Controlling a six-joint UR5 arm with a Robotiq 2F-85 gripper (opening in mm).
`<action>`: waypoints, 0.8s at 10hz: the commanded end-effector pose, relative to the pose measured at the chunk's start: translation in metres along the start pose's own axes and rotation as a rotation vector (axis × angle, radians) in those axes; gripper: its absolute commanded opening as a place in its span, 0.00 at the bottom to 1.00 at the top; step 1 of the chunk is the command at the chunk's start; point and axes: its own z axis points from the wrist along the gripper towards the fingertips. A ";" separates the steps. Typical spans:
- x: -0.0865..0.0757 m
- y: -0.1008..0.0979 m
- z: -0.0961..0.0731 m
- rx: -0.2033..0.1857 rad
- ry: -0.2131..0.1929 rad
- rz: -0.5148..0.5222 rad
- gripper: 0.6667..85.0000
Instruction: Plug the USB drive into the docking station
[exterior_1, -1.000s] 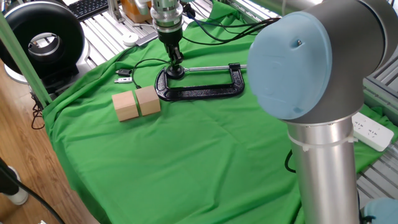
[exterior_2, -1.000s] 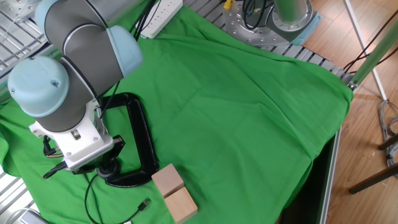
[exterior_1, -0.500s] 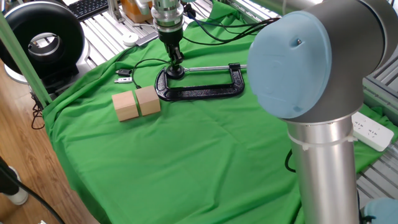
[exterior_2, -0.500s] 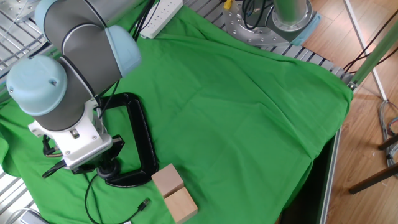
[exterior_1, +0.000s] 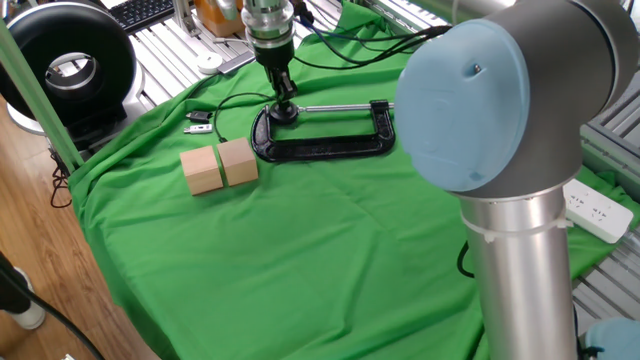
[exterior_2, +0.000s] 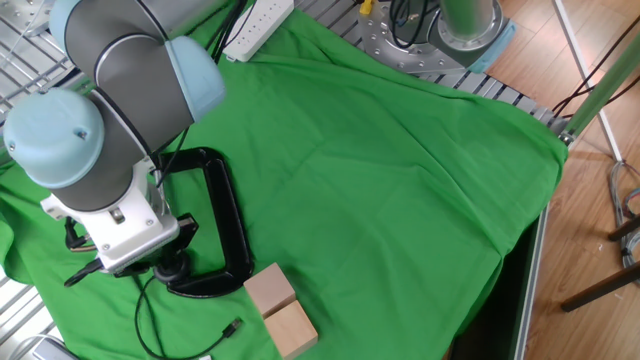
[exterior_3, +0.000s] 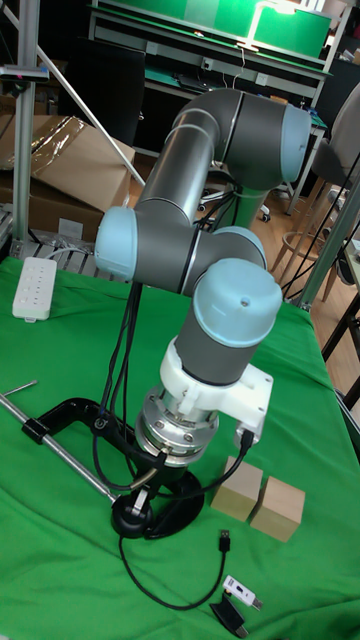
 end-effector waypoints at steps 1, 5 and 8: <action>0.001 0.005 -0.008 -0.016 0.001 0.025 0.72; 0.007 0.010 -0.034 -0.001 -0.002 0.073 0.68; 0.011 0.007 -0.058 0.056 -0.023 0.165 0.54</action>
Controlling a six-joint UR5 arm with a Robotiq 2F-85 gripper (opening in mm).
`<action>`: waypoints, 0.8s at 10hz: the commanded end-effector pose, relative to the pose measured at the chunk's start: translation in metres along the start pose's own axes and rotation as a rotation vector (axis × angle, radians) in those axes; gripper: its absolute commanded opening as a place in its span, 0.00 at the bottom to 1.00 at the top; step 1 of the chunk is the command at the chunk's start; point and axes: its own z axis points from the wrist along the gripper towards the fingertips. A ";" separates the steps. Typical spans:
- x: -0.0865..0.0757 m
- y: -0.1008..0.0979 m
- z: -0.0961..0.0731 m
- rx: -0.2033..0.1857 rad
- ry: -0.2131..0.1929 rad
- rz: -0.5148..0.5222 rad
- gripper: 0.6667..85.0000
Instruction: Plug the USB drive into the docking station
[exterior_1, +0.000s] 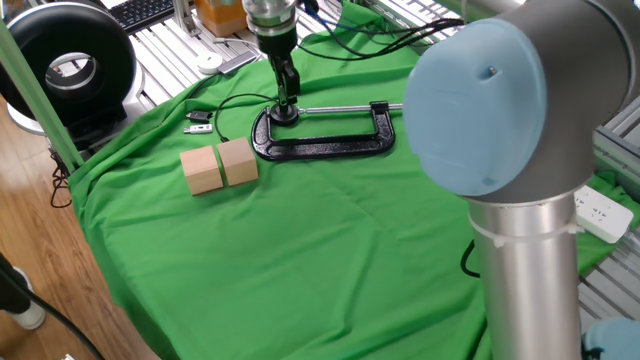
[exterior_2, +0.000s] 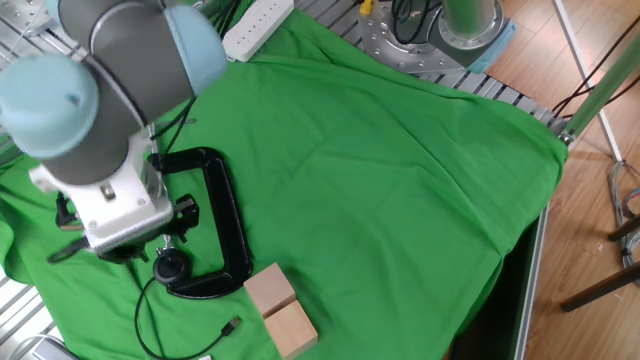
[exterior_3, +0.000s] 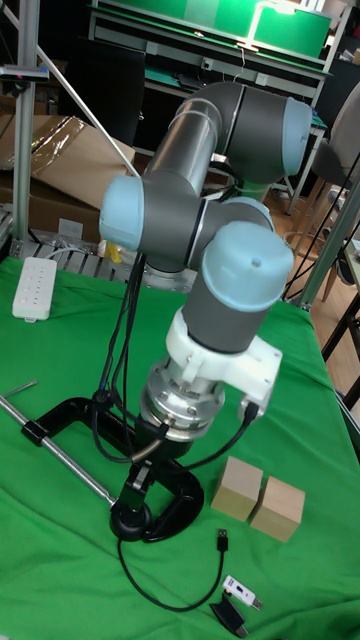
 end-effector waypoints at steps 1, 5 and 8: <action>0.004 0.001 -0.032 0.063 -0.022 0.139 0.48; 0.008 0.017 -0.063 0.111 -0.102 0.557 0.01; 0.003 0.031 -0.066 0.043 -0.189 0.769 0.01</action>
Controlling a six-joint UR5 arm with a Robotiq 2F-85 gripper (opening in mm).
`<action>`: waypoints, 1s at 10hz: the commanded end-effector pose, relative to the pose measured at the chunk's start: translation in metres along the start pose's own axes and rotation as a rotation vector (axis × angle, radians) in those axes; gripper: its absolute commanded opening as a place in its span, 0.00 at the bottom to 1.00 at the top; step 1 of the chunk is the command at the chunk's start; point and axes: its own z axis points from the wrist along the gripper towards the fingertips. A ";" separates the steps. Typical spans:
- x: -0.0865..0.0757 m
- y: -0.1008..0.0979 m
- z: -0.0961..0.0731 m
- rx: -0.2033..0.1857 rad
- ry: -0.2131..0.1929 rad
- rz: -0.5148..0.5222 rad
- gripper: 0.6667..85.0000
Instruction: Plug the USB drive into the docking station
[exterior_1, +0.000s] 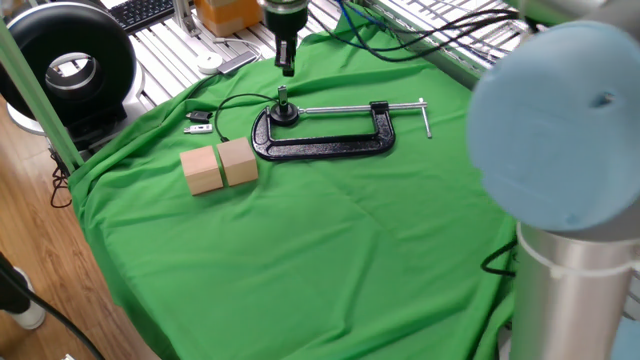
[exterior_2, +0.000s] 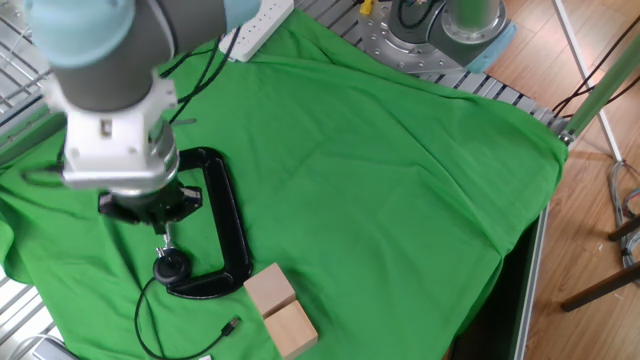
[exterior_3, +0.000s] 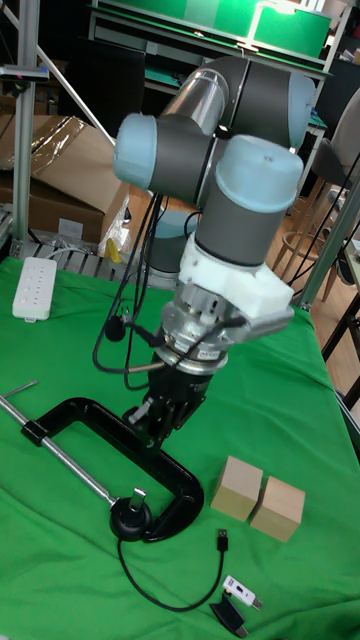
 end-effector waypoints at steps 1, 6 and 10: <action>0.004 0.007 -0.011 -0.042 -0.070 0.323 0.01; 0.017 -0.009 -0.017 -0.022 -0.075 0.602 0.01; 0.016 -0.015 -0.018 -0.009 -0.095 0.661 0.01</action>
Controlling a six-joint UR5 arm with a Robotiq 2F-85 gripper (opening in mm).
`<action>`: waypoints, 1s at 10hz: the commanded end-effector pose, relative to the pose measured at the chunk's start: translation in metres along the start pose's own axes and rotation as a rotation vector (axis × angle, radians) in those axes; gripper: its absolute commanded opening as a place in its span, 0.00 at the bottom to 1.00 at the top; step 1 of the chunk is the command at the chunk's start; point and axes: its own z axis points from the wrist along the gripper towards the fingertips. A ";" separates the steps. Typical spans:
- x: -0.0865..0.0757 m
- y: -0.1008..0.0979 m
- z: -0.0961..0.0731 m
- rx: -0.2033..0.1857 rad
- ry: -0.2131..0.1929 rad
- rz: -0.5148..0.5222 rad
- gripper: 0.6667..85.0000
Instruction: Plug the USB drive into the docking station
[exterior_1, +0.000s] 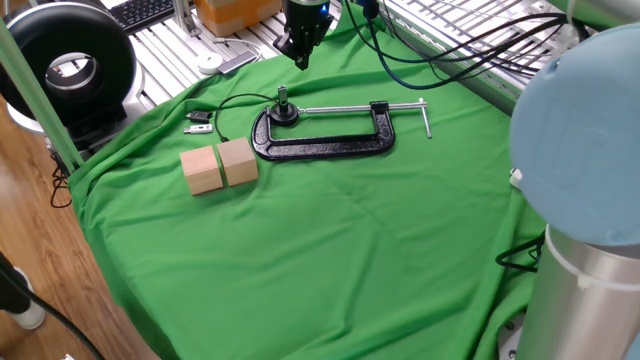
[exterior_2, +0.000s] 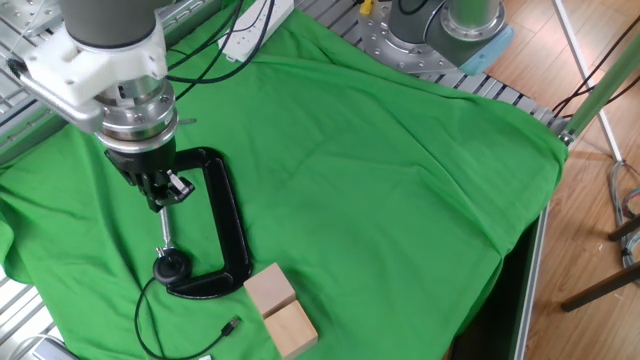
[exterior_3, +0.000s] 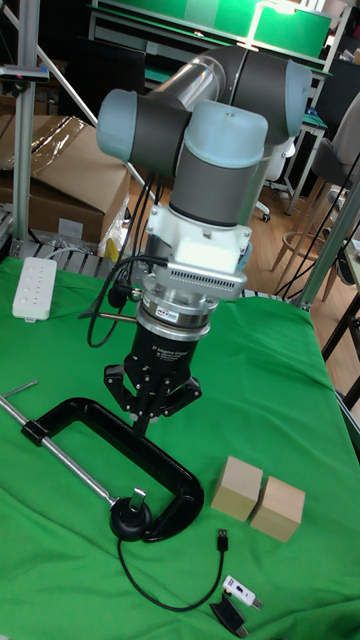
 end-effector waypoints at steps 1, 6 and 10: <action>-0.004 -0.004 -0.003 -0.011 -0.028 0.079 0.01; 0.003 0.007 -0.004 -0.058 -0.009 0.100 0.01; 0.018 -0.006 -0.006 -0.005 0.035 0.112 0.01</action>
